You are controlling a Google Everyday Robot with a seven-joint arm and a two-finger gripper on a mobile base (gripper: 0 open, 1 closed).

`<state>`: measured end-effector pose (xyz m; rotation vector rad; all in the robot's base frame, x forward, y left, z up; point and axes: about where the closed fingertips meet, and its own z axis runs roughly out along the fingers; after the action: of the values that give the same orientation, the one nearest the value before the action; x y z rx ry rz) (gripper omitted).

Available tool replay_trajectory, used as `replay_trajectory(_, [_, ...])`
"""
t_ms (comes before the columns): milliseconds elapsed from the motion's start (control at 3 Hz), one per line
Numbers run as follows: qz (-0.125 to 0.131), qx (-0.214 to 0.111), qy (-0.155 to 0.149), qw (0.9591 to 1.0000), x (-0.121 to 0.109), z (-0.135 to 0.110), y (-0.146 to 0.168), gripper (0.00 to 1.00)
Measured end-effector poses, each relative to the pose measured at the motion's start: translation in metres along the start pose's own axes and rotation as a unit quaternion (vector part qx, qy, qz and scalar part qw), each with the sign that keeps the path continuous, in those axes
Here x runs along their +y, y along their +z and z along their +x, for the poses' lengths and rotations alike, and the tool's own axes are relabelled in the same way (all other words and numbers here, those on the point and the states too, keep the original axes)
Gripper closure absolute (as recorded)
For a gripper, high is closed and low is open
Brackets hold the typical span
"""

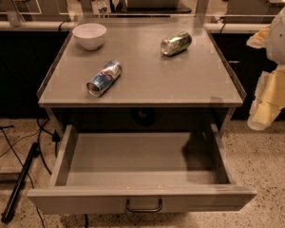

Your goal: Place redbull can into top drawer

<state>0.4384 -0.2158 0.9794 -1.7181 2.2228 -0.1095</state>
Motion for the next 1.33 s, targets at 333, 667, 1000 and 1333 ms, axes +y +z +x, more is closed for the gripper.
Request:
replay_trajectory(333, [0.0, 0.0, 0.0, 1.0, 0.0, 0.0, 0.0, 0.0])
replay_trajectory(667, [0.024, -0.02, -0.034, 0.9989, -0.005, -0.012, -0.004, 0.0])
replay_trajectory(1000, [0.054, -0.045, -0.101, 0.9924, -0.01, -0.036, -0.006, 0.0])
replay_trajectory(1333, [0.075, -0.065, -0.189, 0.977, -0.018, -0.065, -0.004, 0.0])
